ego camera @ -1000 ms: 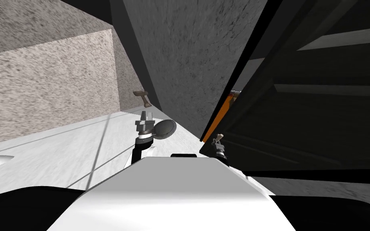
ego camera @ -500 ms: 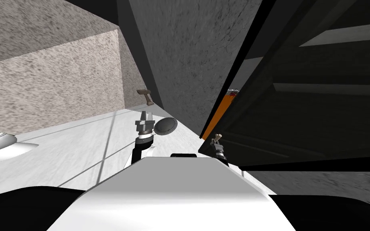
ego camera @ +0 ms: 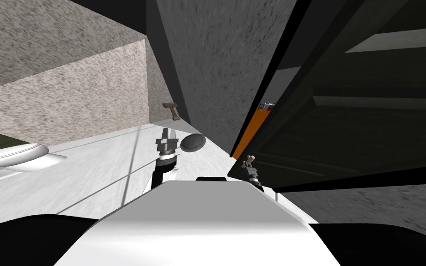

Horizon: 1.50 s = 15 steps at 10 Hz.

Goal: Pull the door open

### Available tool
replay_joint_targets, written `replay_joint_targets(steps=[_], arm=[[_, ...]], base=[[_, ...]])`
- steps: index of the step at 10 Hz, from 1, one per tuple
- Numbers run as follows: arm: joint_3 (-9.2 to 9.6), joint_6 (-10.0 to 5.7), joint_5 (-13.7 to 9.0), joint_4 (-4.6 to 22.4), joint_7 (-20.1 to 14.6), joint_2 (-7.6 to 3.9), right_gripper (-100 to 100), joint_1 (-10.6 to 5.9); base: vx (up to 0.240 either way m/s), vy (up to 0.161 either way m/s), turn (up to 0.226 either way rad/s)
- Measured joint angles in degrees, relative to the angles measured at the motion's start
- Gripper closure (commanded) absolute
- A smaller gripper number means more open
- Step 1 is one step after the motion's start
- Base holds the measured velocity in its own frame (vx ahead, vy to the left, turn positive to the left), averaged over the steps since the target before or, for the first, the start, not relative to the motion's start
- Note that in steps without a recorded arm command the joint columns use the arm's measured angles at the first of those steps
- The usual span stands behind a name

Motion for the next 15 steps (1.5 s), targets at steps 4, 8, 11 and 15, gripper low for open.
replay_joint_targets(steps=[4,8,11,15], arm=[[1.86,-2.76,1.45,0.56,-2.64,-1.96,100,1.44],[3.0,-4.41,2.32,1.16,-4.17,-3.17,100,2.3],[3.84,-6.58,2.98,2.58,-5.68,-4.23,100,2.11],[5.05,-8.98,3.89,3.79,-7.37,-5.53,100,2.96]], base=[[-0.204,-0.027,0.093],[-0.149,-0.027,0.088],[-0.221,-0.042,0.141],[-0.197,-0.043,0.101]])
